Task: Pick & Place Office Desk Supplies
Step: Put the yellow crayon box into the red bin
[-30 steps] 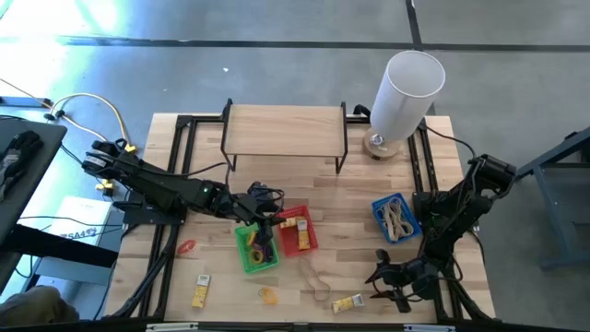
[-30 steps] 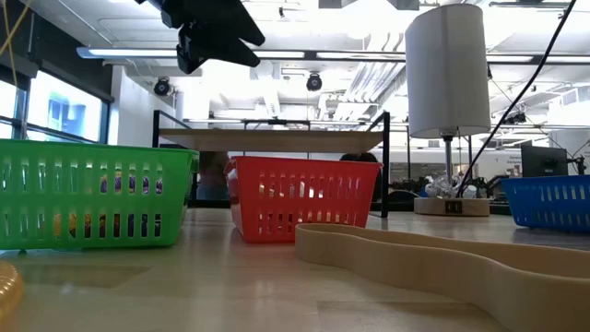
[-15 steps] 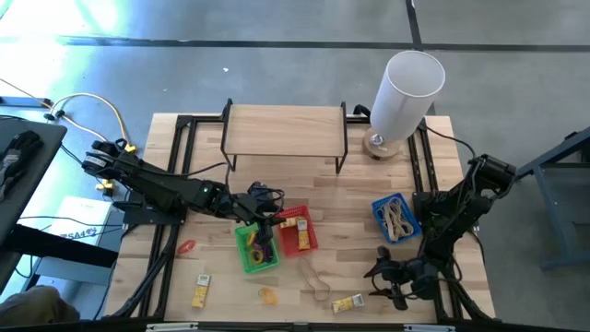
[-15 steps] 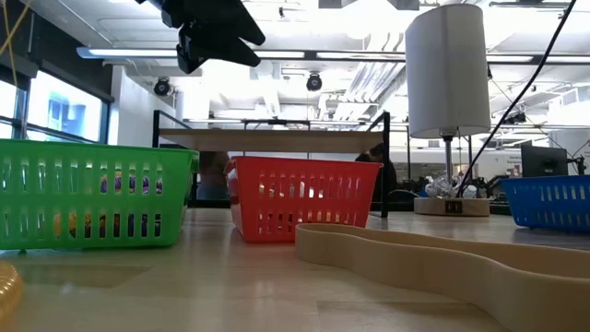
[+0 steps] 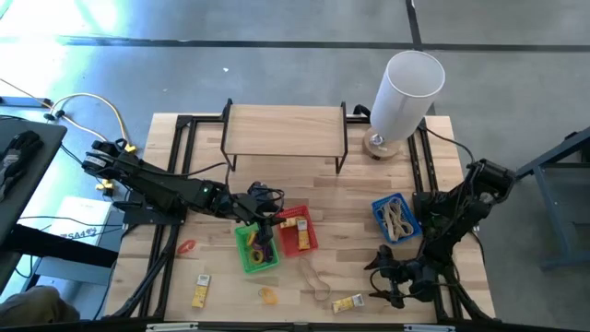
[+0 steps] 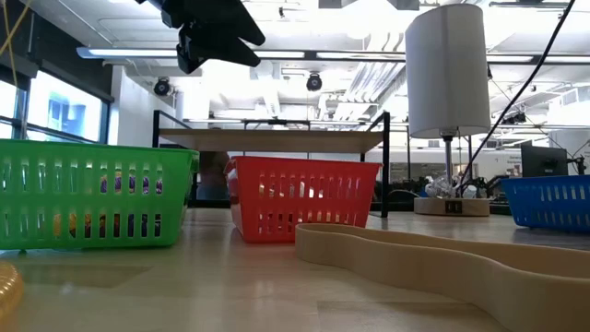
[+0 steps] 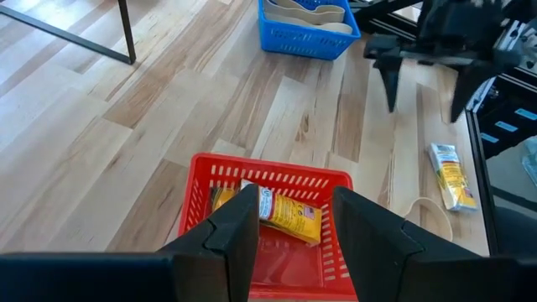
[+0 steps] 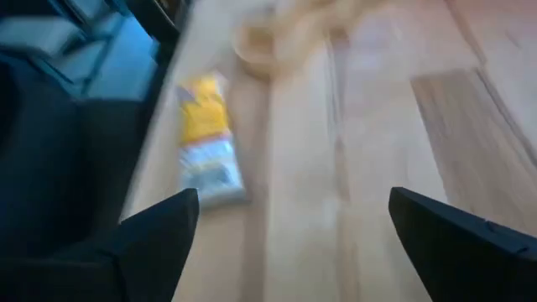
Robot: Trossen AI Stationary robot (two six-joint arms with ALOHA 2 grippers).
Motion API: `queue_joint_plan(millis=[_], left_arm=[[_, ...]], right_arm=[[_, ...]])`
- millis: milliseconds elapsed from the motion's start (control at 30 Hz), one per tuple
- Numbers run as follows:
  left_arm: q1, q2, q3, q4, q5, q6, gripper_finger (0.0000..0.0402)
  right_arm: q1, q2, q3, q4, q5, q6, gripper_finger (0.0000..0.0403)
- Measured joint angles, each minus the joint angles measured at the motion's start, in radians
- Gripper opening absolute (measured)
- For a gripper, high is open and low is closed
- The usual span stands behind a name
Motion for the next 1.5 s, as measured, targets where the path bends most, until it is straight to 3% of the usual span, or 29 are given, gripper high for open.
queue_joint_plan(millis=[167,633,1233,1500], left_arm=[[0.000,0.000,0.000,0.000,0.000,0.000,0.0147],[-0.006,0.000,0.000,0.000,0.035,0.000,0.0147],[-0.071,0.000,0.000,0.000,0.034,0.000,0.0147],[-0.127,0.000,0.000,0.000,0.034,0.000,0.0147]], right_arm=[[0.000,0.103,0.000,0.116,-0.021,0.071,0.0374],[0.000,0.108,0.000,0.156,-0.055,0.098,0.0368],[0.017,0.271,0.030,0.306,-0.008,-0.277,0.0368],[0.038,0.309,0.077,0.300,0.029,-0.338,0.0368]])
